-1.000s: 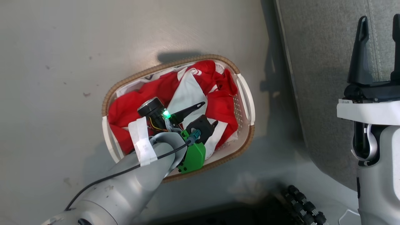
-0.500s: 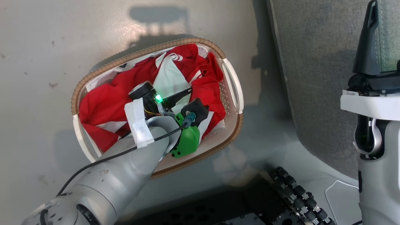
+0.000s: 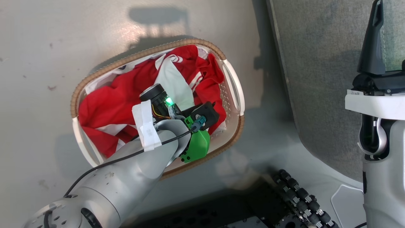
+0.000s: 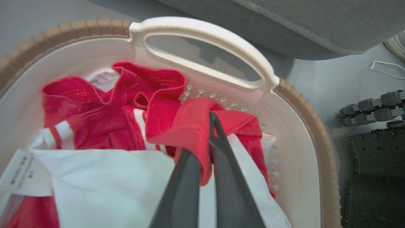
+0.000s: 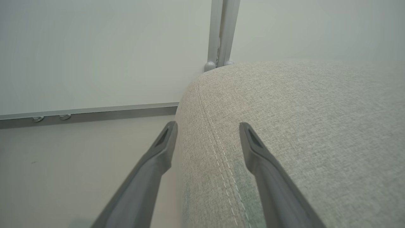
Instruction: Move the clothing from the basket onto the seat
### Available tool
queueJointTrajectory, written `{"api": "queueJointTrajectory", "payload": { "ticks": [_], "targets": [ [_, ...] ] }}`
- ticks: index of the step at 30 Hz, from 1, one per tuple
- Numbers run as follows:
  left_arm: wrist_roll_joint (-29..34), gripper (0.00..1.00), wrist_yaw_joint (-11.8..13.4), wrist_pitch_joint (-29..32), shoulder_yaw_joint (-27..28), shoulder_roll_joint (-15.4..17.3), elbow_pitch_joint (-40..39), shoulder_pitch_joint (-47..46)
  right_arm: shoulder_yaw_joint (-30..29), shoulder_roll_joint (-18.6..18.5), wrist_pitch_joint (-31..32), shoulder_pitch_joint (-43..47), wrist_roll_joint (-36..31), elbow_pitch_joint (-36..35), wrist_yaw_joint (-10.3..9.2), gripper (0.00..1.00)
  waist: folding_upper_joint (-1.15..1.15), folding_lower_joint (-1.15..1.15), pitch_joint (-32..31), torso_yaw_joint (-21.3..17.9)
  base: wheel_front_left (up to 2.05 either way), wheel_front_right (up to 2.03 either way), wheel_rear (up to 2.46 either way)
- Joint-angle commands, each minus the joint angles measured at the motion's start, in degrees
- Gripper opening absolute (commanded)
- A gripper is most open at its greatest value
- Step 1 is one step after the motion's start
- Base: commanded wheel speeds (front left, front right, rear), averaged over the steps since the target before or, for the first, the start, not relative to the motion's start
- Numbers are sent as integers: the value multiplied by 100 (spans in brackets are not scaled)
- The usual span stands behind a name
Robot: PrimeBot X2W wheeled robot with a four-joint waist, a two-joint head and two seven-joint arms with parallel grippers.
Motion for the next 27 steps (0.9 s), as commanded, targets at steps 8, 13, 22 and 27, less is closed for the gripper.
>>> {"api": "queueJointTrajectory", "payload": {
  "ticks": [8,13,22,27],
  "targets": [
    [-283,0,74,-307,39,28,-172,138,-64,-14,-28,99,-285,162,-6,100,28,0,-686,404,0,0,0],
    [-245,0,202,-352,220,20,-422,204,-77,-16,-28,262,-462,294,-6,100,28,0,-1251,681,0,0,0],
    [101,0,278,-353,775,465,-1688,828,-144,-17,-28,704,-698,558,-6,100,28,0,-2437,1074,0,0,0],
    [411,0,215,-354,943,814,-2376,1225,-133,-17,-28,1076,-760,743,-6,100,28,0,-3257,1197,0,0,0]
  ]
}}
